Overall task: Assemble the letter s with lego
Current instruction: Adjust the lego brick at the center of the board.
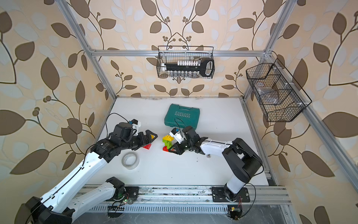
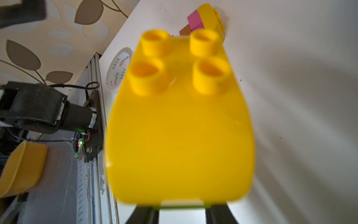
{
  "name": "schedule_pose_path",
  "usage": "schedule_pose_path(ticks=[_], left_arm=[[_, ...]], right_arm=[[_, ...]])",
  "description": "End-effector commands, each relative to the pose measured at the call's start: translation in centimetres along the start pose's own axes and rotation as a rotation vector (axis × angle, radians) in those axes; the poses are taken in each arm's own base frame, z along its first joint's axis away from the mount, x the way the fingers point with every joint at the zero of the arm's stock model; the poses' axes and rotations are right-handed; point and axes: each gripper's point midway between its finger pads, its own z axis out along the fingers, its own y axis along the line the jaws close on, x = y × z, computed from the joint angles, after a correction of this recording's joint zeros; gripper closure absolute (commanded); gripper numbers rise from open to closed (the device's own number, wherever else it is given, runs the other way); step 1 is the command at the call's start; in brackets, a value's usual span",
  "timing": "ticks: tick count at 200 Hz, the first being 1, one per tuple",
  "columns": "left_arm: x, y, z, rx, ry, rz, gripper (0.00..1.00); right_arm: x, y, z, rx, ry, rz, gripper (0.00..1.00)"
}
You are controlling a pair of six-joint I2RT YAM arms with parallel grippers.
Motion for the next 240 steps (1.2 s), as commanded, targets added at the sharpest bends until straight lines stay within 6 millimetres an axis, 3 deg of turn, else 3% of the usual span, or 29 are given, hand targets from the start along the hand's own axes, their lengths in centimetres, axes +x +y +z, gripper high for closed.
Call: schedule_pose_path(ticks=[1, 35, 114, 176, 240], left_arm=[[-0.9, -0.2, -1.5, -0.015, -0.050, 0.036, 0.01], [-0.8, -0.1, -1.9, -0.013, -0.058, 0.033, 0.01], [-0.8, 0.0, -1.7, -0.014, -0.058, 0.031, 0.01], [-0.9, 0.1, -1.4, -0.021, -0.056, 0.031, 0.01], [-1.0, 0.0, -1.4, -0.024, -0.055, 0.034, 0.01]], right_arm=[[1.0, 1.7, 0.5, -0.098, 0.110, 0.176, 0.80], [0.4, 1.7, 1.5, -0.137, 0.158, 0.262, 0.81], [0.8, -2.7, 3.7, -0.119, 0.196, 0.475, 0.77], [1.2, -5.4, 3.6, -0.053, 0.148, 0.543, 0.64], [0.7, -6.3, 2.9, -0.018, 0.112, 0.550, 0.51]])
